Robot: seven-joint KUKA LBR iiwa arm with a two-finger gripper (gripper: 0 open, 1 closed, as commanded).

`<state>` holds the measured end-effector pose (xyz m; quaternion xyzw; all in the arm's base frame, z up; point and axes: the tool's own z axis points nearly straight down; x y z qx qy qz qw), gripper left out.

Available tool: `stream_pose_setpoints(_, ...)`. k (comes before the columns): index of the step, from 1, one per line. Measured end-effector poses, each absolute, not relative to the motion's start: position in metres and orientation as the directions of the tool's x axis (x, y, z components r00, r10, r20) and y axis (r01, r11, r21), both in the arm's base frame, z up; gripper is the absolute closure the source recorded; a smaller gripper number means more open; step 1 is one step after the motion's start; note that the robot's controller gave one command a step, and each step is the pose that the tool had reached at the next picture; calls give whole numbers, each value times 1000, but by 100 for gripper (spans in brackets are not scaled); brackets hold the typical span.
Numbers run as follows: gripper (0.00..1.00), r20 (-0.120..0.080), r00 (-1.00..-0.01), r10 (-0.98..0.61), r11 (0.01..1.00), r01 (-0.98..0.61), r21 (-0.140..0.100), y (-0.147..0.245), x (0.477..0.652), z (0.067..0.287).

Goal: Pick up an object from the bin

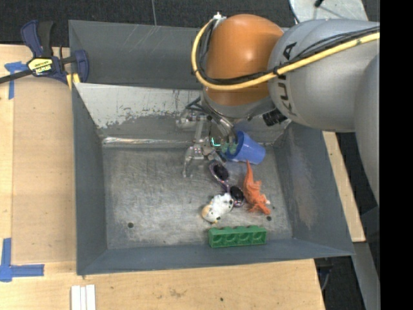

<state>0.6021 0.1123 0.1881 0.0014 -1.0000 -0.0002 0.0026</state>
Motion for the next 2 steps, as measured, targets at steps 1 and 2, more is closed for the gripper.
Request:
stream_pose_setpoints(1,0,-3,-1000,0,1000,0,1,112,604,193)
stream_pose_setpoints(2,0,-8,-1000,26,1000,26,2,78,620,123)
